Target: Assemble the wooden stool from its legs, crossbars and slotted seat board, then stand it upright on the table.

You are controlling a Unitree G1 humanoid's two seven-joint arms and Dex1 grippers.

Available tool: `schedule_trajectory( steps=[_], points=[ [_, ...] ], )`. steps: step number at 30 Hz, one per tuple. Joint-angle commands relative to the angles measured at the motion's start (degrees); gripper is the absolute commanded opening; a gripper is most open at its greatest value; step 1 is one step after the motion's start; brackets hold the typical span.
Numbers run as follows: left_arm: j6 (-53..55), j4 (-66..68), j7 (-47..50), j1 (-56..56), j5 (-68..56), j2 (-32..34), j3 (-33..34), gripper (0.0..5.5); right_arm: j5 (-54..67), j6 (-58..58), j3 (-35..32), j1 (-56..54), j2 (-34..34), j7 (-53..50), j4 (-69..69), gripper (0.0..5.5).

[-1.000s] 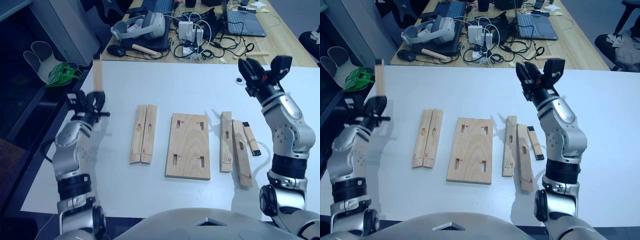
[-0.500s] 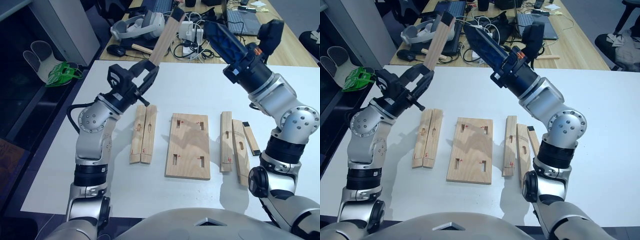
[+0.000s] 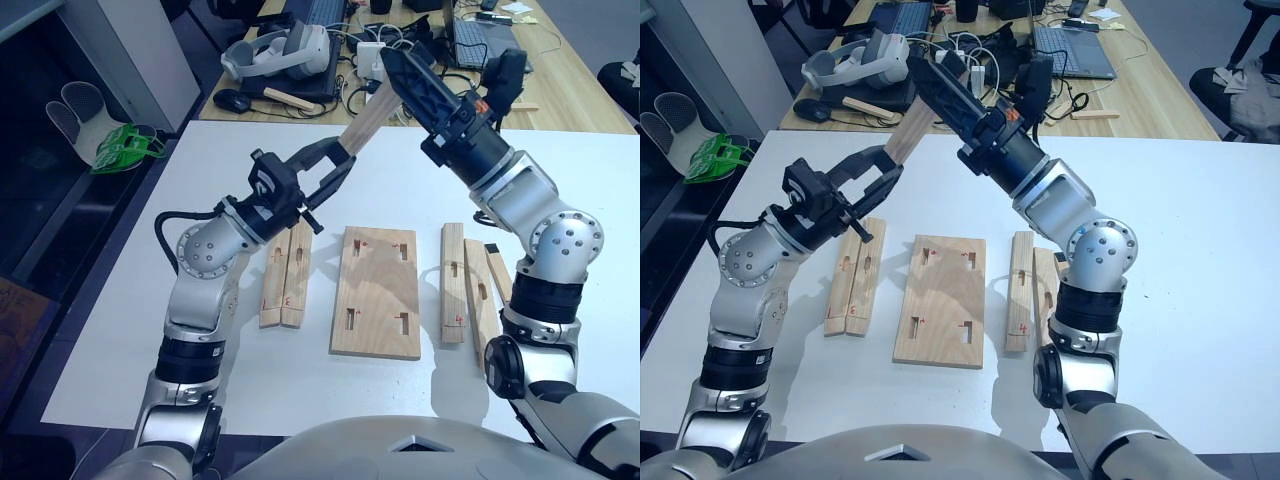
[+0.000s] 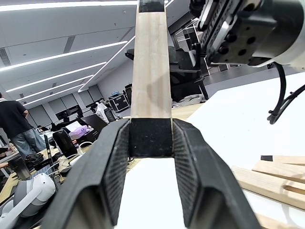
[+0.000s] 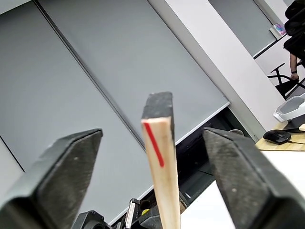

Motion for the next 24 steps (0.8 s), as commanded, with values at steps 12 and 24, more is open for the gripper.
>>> schedule_trajectory(
  steps=[12, 24],
  points=[
    [-2.95, 1.35, -1.04, -0.17, 1.58, 0.46, -0.6, 1.28, 0.47, -0.16, -0.43, 0.45, -0.3, -0.64, 0.62, 0.88],
    [-6.1, 4.56, 4.88, -2.32, 6.2, -1.6, -0.16, 2.3, -1.94, -3.28, -1.57, -0.17, 1.3, -2.7, 1.1, 0.41]
  ],
)
